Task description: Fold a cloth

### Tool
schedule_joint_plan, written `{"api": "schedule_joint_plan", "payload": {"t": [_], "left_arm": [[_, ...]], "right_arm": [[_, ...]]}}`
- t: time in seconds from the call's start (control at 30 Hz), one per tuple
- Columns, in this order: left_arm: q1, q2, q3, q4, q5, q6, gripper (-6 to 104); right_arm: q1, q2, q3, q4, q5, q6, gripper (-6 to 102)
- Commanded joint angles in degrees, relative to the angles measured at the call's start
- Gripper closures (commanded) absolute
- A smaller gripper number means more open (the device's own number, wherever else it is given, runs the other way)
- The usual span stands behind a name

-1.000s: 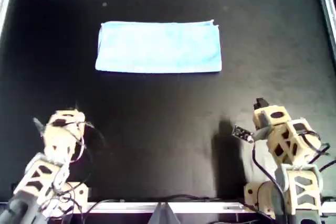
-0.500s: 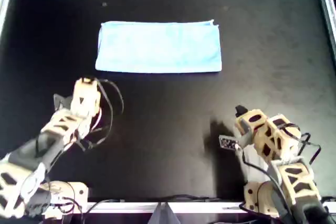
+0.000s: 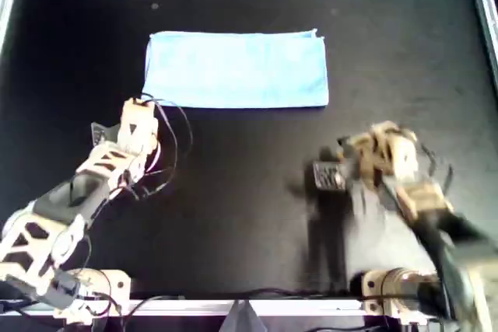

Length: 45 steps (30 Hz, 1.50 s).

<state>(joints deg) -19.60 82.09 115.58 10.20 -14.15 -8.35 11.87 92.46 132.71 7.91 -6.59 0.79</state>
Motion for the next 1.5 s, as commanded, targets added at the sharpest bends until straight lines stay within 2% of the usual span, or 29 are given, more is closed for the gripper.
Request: {"api": "schedule_joint_plan", "payload": {"t": [0.0,0.2,0.3,0.47,0.87,1.17,1.47], "left_arm": [[-1.23,0.62,-3.69,-1.14,0.26,0.44,-1],[-1.23,0.62,-4.83,-1.14,0.26,0.53,-1],[-1.05,-0.09,-6.59,-1.14,0.18,0.53,-1],[-1.14,-3.60,-11.43,-1.14,0.18,0.62,-1],[-0.35,-12.83,-18.11,-1.14,-0.18,0.62,-1],[-0.35,-15.82,-21.36,-1.14,-0.62,0.62,-1],[-0.26,-16.08,-21.53,-1.14,0.09,0.18,-1]], "right_arm": [[0.44,-6.59,-13.45,-2.90,-0.35,-0.18,23],[0.44,-11.16,-21.45,-2.99,-0.62,-0.26,23],[0.88,-13.71,-27.69,-2.99,-0.18,0.62,24],[0.88,-23.03,-36.91,-2.72,-0.18,0.62,24],[1.05,-26.19,-39.02,-2.37,-0.35,0.79,24],[1.05,-32.78,-52.12,12.92,-0.70,0.70,24],[3.34,-38.32,-61.88,18.98,-0.70,0.00,24]]}}
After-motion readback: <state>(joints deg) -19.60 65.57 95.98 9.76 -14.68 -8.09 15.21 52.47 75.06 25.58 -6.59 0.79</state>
